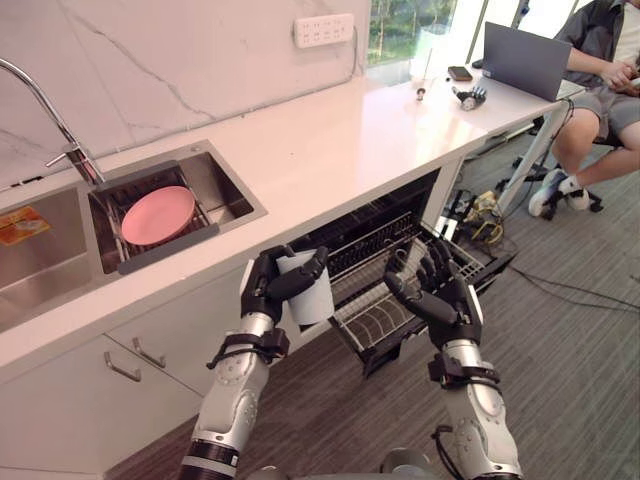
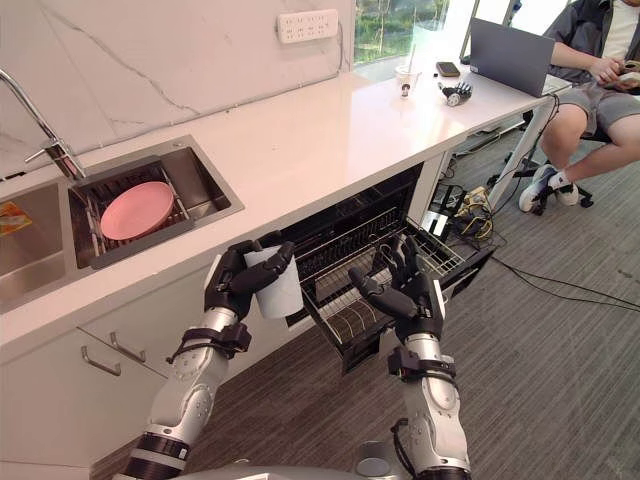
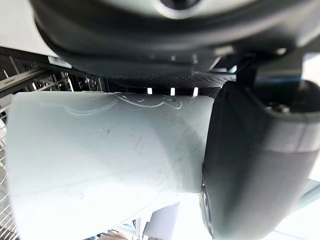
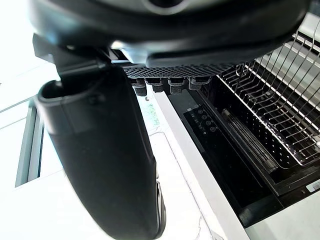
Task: Walk over to the sink, pick up the cup, carry it to the dishwasher, place the cup inside the dishwasher, then close the dishwasher door
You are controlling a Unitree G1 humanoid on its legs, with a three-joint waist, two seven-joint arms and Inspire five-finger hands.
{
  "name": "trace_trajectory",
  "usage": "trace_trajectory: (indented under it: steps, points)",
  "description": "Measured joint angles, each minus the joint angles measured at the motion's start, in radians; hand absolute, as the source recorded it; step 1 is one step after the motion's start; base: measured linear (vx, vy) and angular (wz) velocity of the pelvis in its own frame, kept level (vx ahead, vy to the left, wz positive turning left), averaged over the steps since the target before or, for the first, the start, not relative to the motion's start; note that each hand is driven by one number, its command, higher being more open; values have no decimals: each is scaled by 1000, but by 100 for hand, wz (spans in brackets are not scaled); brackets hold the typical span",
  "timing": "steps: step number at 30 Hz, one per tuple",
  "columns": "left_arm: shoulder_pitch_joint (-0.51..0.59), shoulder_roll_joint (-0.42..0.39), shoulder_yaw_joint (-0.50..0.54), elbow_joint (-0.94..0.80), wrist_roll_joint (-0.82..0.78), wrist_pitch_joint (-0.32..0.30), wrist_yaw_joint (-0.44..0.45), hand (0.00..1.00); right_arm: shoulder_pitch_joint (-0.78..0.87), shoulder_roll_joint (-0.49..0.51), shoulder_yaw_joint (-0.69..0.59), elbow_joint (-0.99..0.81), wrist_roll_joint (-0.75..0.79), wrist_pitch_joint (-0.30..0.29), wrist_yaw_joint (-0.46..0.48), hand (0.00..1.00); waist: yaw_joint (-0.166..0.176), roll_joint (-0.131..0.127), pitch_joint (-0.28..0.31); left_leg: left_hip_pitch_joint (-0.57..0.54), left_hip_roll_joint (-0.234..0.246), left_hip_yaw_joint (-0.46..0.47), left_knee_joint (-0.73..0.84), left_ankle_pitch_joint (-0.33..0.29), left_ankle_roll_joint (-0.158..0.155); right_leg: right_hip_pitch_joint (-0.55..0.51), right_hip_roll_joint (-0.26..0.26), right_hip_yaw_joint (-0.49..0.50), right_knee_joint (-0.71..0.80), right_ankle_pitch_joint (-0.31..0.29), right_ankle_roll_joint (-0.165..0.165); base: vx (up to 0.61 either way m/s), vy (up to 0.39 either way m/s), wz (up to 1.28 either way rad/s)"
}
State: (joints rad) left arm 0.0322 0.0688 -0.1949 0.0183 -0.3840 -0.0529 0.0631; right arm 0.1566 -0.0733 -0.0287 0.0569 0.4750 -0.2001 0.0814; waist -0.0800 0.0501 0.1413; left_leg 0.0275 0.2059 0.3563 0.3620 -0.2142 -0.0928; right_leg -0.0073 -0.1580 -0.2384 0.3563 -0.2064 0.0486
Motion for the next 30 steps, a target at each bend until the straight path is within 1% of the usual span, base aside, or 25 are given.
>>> trace_trajectory:
  steps: [1, 2, 3, 4, 5, 6, 7, 8, 9, 10, 11, 12, 13, 14, 15, 16, 19, 20, 22, 23, 25, 26, 27, 29, 30]
  points:
    - [3, -3, -7, 2, 0, 0, -7, 0, 5, 0, 0, -12, 18, 0, 0, 100, 2, 10, 2, -2, 19, -6, 30, 1, -1, 11, 12, -4, -12, -2, -1, 20, -131, 8]
    - [6, -6, -11, 18, 0, -2, -28, 0, 13, 5, -3, -35, 53, 2, 2, 100, 5, 19, 3, -37, 52, -13, 113, 13, -18, 30, 33, -10, -30, 0, -6, 42, -159, 4]
    - [13, -15, -11, 42, 0, -2, -34, 0, 14, 9, -5, -60, 75, 2, 8, 100, 6, 11, 5, -83, 73, -17, 196, 47, -32, 51, 34, -11, -51, 12, -21, 43, -172, -4]
    - [18, -19, -13, 55, 0, -3, -41, 0, 16, 12, -6, -76, 92, 2, 14, 100, 7, 6, 4, -89, 67, -17, 187, 49, -35, 53, 29, -9, -62, 20, -20, 48, -154, -16]
    - [18, -19, -30, 72, 0, -3, -53, 0, 15, 11, -20, -112, 107, 2, 28, 100, 6, 8, 0, -86, 38, -19, 98, 56, -23, 51, 14, 1, -71, 29, -7, 92, -86, -18]
    - [19, -18, -51, 75, 1, -3, -67, 0, 14, 10, -41, -141, 123, 2, 37, 100, 2, 8, -1, -81, 8, -42, -9, 67, -14, 50, 2, 11, -87, 36, -2, 107, -47, -19]
    - [19, -20, -58, 75, 1, -3, -73, 0, 14, 9, -49, -151, 123, 2, 38, 100, 2, 7, -2, -78, -4, -60, -61, 77, -12, 50, -2, 19, -96, 40, 0, 144, 22, -30]
    - [19, -22, -75, 75, 1, -4, -74, 0, 12, 2, -55, -160, 123, 1, 40, 100, 3, 4, -4, -72, -21, -106, -156, 108, -19, 46, -10, 38, -112, 46, 8, 154, 99, -47]
    - [19, -22, -90, 75, 1, -5, -74, 0, 11, -10, -55, -160, 123, 2, 42, 100, 4, 8, -8, -67, -25, -149, -230, 148, -26, 43, -14, 63, -123, 52, 18, 166, 131, -54]
    - [20, -23, -96, 75, 1, -5, -74, 0, 11, -17, -54, -160, 124, 3, 42, 100, 4, 13, -10, -67, -27, -163, -258, 173, -27, 42, -15, 74, -128, 55, 25, 205, 194, -61]
    - [23, -29, -105, 74, 1, -4, -74, 0, 12, -31, -55, -160, 130, 3, 42, 100, 3, 27, -19, -67, -24, -168, -292, 242, -18, 38, -14, 98, -139, 60, 45, 180, 194, -49]
    - [26, -34, -111, 74, 1, -4, -73, 0, 13, -41, -57, -160, 134, 3, 42, 100, 2, 41, -29, -70, -21, -166, -294, 295, -12, 38, -11, 107, -143, 60, 57, 234, 253, -50]
    - [31, -34, -121, 76, 0, -4, -74, 0, 15, -41, -60, -147, 147, 5, 42, 100, -5, 33, -47, -61, -37, -152, -295, 288, -25, 40, -28, 121, -154, 63, 77, 206, 241, -29]
    - [30, -17, -124, 72, 0, -4, -81, 0, 21, -21, -65, -148, 164, 7, 42, 100, -11, 5, -59, -62, -72, -145, -303, 285, -17, 41, -61, 124, -178, 73, 95, 187, 223, -18]
    - [28, -9, -123, 72, 1, -4, -84, 0, 20, -10, -66, -148, 167, 7, 42, 100, -14, -3, -63, -61, -85, -142, -308, 280, -9, 41, -73, 125, -190, 79, 105, 131, 202, -8]
    - [26, 3, -121, 71, 1, -4, -85, 0, 19, 6, -67, -148, 172, 7, 42, 100, -15, -15, -68, -59, -111, -138, -316, 275, 1, 41, -96, 131, -210, 89, 121, 101, 182, -10]
    - [27, 9, -101, 52, 15, -3, -84, 0, 7, 20, -62, -139, 195, 24, 42, 100, -12, -17, -69, -34, -155, -113, -340, 264, 23, 53, -132, 151, -246, 109, 147, 73, 170, -22]
    - [27, 11, -87, 24, 16, 6, -84, 0, 6, 28, -61, -138, 195, 26, 41, 100, -11, -17, -69, -25, -159, -105, -355, 259, 31, 55, -134, 153, -262, 119, 147, 30, 87, -21]
    - [26, 12, -78, -9, 16, 13, -78, 0, 1, 42, -52, -134, 195, 28, 41, 100, -10, -18, -69, -20, -160, -89, -365, 257, 33, 52, -133, 145, -281, 138, 141, 10, 39, -31]
    - [24, 10, -68, -25, 16, 15, -65, 0, -10, 48, -43, -124, 194, 33, 41, 100, -10, -16, -70, -12, -157, -66, -374, 252, 35, 47, -132, 115, -290, 159, 132, -10, 12, -64]
    - [16, -5, -42, -26, 14, 19, -40, 0, -34, 55, -29, -97, 194, 47, 43, 100, -3, -3, -79, -1, -143, -38, -390, 239, 41, 10, -119, 13, -270, 203, 108, -15, 6, -89]
    - [12, -22, -14, -29, 15, 18, -19, 0, -44, 56, -14, -93, 195, 59, 47, 100, 10, 4, -83, 2, -132, -8, -390, 229, 46, -20, -113, -84, -250, 233, 80, -6, 39, -123]
    - [12, -33, 18, -42, 19, 17, 6, 0, -56, 58, 9, -90, 195, 77, 62, 100, 19, 3, -83, 8, -120, 42, -382, 217, 53, -39, -107, -170, -256, 267, 52, -6, 51, -140]
    - [9, -32, 54, -63, 47, 5, 49, 0, -79, 58, 45, -76, 204, 104, 111, 100, 23, 1, -84, 10, -110, 101, -357, 192, 62, -45, -95, -246, -300, 324, 25, -18, 46, -105]
    - [-2, -34, 71, -63, 75, -17, 71, 0, -84, 54, 62, -70, 215, 124, 149, 100, 26, -1, -84, 8, -112, 120, -337, 180, 61, -36, -93, -251, -339, 353, 25, -25, 32, -53]
